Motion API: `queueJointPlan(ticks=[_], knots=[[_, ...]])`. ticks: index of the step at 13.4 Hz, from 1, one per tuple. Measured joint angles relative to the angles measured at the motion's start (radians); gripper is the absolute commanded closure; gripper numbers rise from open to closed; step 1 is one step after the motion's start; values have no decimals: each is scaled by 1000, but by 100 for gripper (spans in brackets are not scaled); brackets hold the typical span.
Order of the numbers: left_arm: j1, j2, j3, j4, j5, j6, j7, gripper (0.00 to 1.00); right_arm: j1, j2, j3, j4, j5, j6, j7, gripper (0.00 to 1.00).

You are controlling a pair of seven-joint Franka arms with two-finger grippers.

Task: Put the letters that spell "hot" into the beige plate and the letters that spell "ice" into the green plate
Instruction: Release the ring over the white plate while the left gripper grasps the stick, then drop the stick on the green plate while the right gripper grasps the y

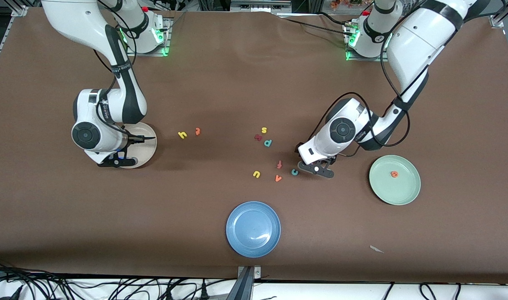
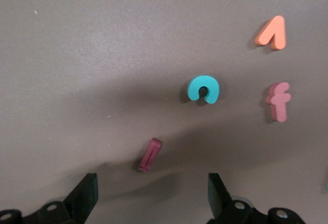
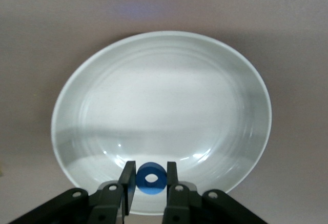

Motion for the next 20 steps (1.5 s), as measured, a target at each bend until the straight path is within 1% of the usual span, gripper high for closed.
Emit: queueJointPlan(ticks=[2, 5, 7, 8, 10, 12, 13, 15, 16, 20], knots=[[-42, 5, 41, 1, 0, 8, -4, 23, -7, 8, 0, -5, 0, 7, -5, 79], [-54, 7, 50, 8, 0, 12, -17, 36, -47, 26, -1, -6, 0, 27, -59, 78], [-54, 7, 51, 25, 0, 13, -32, 37, -73, 44, -1, -6, 0, 44, -89, 77], [-56, 7, 51, 28, 0, 13, -36, 37, -75, 52, 0, -7, 0, 51, -92, 70], [-63, 8, 52, 29, 0, 13, -42, 39, -74, 63, 5, -7, 0, 56, -92, 23], [-68, 11, 55, 29, 0, 13, -46, 43, -73, 64, 6, -7, 4, 57, -92, 9], [-72, 13, 58, 29, 0, 13, -53, 44, -73, 64, 6, -6, 15, 57, -92, 5], [-79, 18, 65, 34, 0, 14, -60, 51, -72, 58, 6, -2, 33, 55, -92, 5], [-81, 20, 66, 39, 0, 14, -61, 54, -71, 51, 7, 3, 38, 48, -92, 2], [-89, 23, 77, 49, 0, 14, -65, 63, -48, 19, 13, 42, 109, -32, -78, 2]])
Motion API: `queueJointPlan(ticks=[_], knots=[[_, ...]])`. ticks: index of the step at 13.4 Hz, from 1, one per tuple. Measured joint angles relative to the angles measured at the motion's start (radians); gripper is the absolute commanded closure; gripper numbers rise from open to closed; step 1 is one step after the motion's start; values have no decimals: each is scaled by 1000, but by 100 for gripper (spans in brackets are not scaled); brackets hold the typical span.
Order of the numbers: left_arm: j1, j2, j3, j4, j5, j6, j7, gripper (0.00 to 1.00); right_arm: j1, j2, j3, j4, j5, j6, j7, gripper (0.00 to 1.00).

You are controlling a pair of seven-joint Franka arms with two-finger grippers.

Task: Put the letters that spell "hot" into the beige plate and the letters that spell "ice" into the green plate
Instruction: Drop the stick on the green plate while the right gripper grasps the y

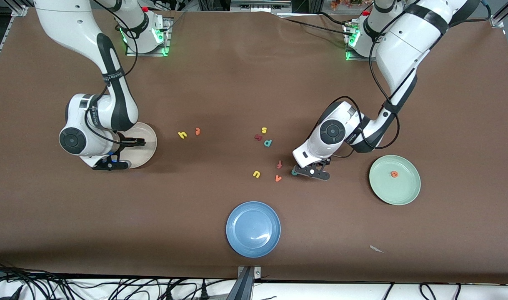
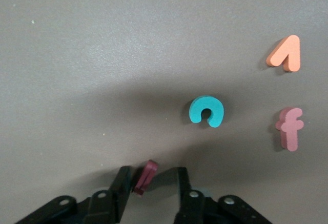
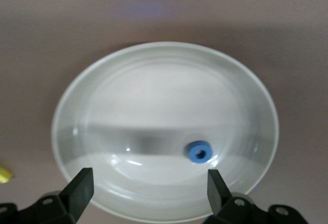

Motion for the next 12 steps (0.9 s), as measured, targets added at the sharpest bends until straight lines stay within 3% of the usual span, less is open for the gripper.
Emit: queueJointPlan(ticks=[12], knots=[[0, 0, 8, 5, 0, -1, -7, 96, 191, -3, 20, 8, 78, 24, 296, 2]])
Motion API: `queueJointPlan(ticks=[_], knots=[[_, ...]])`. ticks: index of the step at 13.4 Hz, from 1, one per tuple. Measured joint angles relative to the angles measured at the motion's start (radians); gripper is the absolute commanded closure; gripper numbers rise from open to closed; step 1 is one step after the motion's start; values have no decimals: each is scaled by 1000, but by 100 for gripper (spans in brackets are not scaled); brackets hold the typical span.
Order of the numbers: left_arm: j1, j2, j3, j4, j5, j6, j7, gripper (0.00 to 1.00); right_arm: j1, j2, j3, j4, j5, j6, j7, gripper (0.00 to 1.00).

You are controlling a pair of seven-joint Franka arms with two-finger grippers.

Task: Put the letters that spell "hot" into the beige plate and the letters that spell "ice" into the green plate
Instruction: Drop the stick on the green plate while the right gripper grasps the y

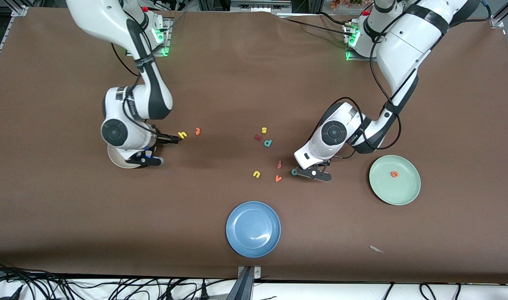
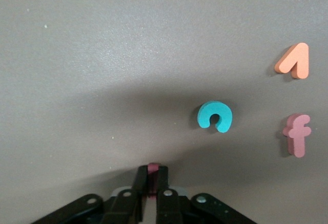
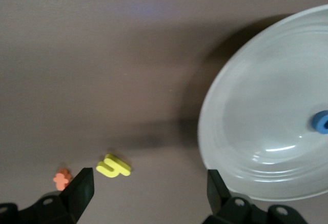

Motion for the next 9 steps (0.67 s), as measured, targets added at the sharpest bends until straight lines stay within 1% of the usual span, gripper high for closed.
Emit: queueJointPlan(ticks=[2, 4, 5, 7, 9], knots=[[0, 0, 0, 0, 0, 0, -1, 97, 27, 4, 1, -17, 0, 42, 32, 2], [3, 0, 3, 7, 0, -3, -3, 98, 30, 6, 8, -49, 3, 89, 43, 2], [10, -2, 6, 21, 0, -25, -4, 98, 30, 6, 16, -60, 5, 109, 62, 2], [41, -24, 7, 47, 0, -120, -4, 98, 30, 6, 47, -78, 6, 151, 107, 2], [84, -64, 6, 53, 0, -204, 9, 97, 31, 6, 68, -99, 6, 191, 132, 2]])
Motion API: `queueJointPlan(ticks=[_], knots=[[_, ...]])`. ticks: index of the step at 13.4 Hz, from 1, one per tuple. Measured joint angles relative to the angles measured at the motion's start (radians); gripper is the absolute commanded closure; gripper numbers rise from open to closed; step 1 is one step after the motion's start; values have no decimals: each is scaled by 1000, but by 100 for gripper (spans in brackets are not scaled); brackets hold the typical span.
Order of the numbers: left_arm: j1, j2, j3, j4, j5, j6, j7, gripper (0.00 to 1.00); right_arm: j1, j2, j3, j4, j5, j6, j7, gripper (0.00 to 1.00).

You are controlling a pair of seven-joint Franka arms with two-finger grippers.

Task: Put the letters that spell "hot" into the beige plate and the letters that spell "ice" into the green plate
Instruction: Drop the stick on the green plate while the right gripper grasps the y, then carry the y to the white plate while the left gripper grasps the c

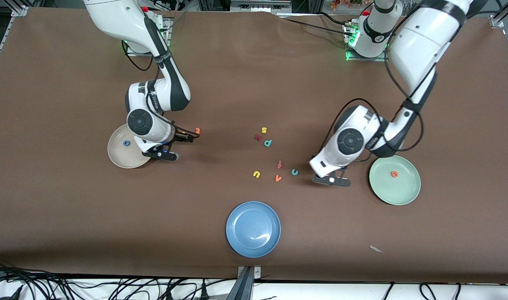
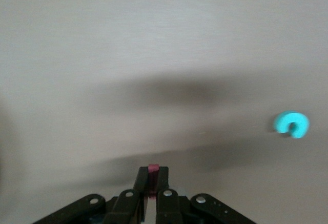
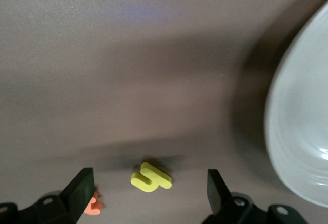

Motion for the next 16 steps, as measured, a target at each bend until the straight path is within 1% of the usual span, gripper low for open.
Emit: queueJointPlan(ticks=[1, 3, 4, 5, 7, 8, 10, 11, 12, 13, 14, 15, 16], knots=[[23, -16, 0, 0, 0, -24, 10, 97, 0, 0, 3, -15, 0, 26, 1, 2], [75, -37, 0, 0, 0, -48, 87, 96, 0, 0, 16, -48, 0, 76, 1, 5], [108, -43, 1, 0, 1, -52, 153, 96, 0, 0, 23, -58, 0, 88, 4, 12], [144, -47, 2, -1, 1, -55, 222, 96, 0, 0, 27, -63, 0, 93, 7, 13], [210, -48, 3, -2, 1, -58, 347, 96, 0, 0, 30, -65, 0, 100, 13, 21], [237, -48, 5, -3, 1, -58, 406, 96, 0, 0, 31, -65, 0, 104, 15, 23], [283, -48, 9, -6, 17, -59, 515, 90, 0, 0, 31, -66, 1, 107, 18, 27], [299, -46, 10, -9, 55, -59, 546, 81, 0, 0, 31, -68, 1, 107, 22, 27], [312, -43, 10, -11, 95, -59, 564, 37, 0, 0, 31, -71, 1, 109, 30, 28], [319, -39, 10, -12, 130, -59, 581, 4, 0, 0, 31, -75, 2, 113, 40, 33], [320, -36, 10, -12, 161, -59, 603, 0, 0, 0, 31, -76, 3, 116, 47, 34], [319, -34, 7, -12, 180, -59, 625, 0, 0, 0, 32, -77, 4, 117, 50, 35], [317, -34, 4, -12, 184, -59, 638, 0, 0, -2, 33, -76, 7, 119, 51, 42]])
